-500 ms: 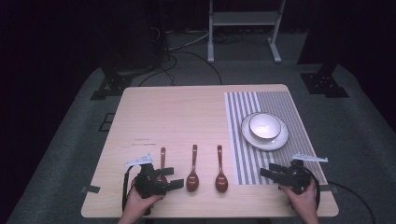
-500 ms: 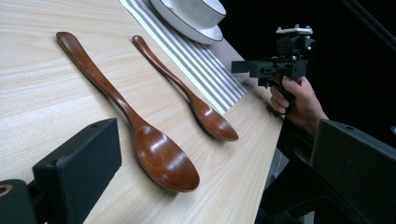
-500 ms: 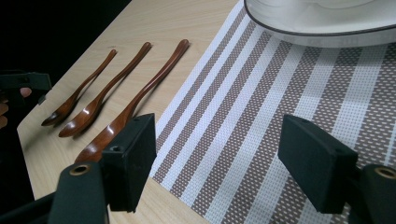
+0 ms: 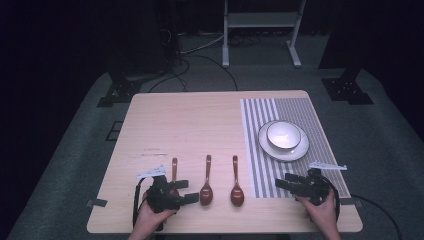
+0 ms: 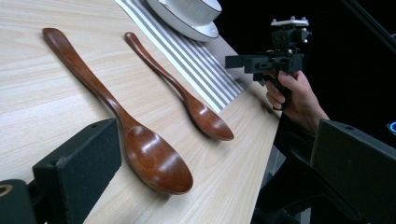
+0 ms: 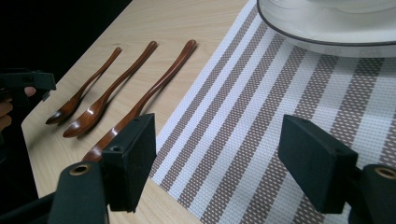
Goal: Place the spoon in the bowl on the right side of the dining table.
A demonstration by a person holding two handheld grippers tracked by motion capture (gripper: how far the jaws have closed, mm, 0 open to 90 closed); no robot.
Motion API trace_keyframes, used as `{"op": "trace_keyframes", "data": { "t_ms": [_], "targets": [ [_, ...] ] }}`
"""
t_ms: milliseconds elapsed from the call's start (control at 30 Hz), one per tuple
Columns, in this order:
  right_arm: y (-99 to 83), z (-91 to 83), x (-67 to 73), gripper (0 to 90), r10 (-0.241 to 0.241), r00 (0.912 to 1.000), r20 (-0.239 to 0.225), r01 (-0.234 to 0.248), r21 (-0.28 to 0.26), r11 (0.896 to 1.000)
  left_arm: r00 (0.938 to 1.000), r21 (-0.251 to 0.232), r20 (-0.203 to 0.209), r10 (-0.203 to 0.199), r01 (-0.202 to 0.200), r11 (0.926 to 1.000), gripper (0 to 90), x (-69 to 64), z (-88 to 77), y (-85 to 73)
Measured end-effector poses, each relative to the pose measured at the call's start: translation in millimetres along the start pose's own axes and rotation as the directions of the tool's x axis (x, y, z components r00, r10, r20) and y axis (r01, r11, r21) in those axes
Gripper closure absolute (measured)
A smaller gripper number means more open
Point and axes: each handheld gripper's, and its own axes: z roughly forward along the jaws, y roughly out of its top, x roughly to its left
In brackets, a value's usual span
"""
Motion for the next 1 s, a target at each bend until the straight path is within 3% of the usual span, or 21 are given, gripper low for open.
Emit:
{"op": "trace_keyframes", "data": {
  "t_ms": [500, 667, 1000],
  "targets": [
    [14.0, 8.6, 10.3, 26.7, -0.026, 0.9993, -0.026, 0.027, 0.021, 0.999, 0.9977, 0.039, 0.067, 0.006, -0.009, 0.9992, 0.7, -12.7, 18.5, 0.1],
    [18.7, 11.0, 14.2, 26.7, -0.032, 0.9990, -0.031, 0.033, 0.026, 0.999, 0.9947, 0.063, 0.102, -0.012, 0.005, 0.9980, 0.7, -15.6, 26.2, -1.1],
    [23.5, 12.4, 19.2, 26.7, -0.049, 0.9982, -0.036, 0.050, 0.031, 0.998, 0.9917, 0.120, 0.124, -0.036, 0.021, 0.9925, 0.7, -15.8, 36.9, -6.3]
  ]
}}
